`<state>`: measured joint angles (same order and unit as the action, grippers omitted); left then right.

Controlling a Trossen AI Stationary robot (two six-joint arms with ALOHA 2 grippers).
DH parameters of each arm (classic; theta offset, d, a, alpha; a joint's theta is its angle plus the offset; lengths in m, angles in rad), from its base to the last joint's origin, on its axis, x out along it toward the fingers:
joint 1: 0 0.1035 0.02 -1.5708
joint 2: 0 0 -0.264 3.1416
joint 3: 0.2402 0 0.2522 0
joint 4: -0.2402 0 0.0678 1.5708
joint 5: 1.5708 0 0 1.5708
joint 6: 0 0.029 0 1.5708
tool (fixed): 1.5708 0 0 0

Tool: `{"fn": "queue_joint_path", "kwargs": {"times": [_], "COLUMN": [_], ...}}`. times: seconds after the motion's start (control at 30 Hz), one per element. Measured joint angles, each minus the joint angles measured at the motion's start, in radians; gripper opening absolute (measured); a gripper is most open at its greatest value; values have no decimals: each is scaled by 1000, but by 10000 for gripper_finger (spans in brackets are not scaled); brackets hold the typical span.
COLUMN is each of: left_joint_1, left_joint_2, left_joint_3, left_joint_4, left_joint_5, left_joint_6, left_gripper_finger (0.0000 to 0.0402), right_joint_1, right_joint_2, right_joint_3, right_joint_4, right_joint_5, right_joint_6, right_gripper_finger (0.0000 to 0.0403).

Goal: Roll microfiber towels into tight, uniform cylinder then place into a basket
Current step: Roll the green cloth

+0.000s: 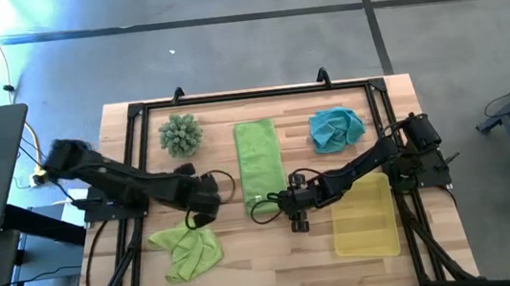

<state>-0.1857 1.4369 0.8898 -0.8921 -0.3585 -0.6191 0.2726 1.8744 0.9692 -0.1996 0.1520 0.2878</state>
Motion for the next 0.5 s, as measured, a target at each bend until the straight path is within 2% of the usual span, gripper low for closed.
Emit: {"fn": "queue_joint_path", "kwargs": {"times": [0.13, 0.27, 0.37, 0.5], "left_joint_1": [-33, -79, -101, -111], "left_joint_2": [-162, -170, -120, -30], "left_joint_3": [-208, -373, -415, -398], "left_joint_4": [448, 855, 1034, 1141], "left_joint_5": [11, 23, 14, 41], "left_joint_6": [-40, 61, 123, 220], "left_gripper_finger": [118, 125, 144, 174], "right_joint_1": [0, -5, -5, -5], "right_joint_2": [0, 0, 0, 0], "right_joint_3": [-1, -1, -1, -1], "right_joint_4": [8, 21, 24, 31], "right_joint_5": [2, 5, 5, 9], "right_joint_6": [4, 8, 11, 30], "right_gripper_finger": [171, 171, 171, 171]}}
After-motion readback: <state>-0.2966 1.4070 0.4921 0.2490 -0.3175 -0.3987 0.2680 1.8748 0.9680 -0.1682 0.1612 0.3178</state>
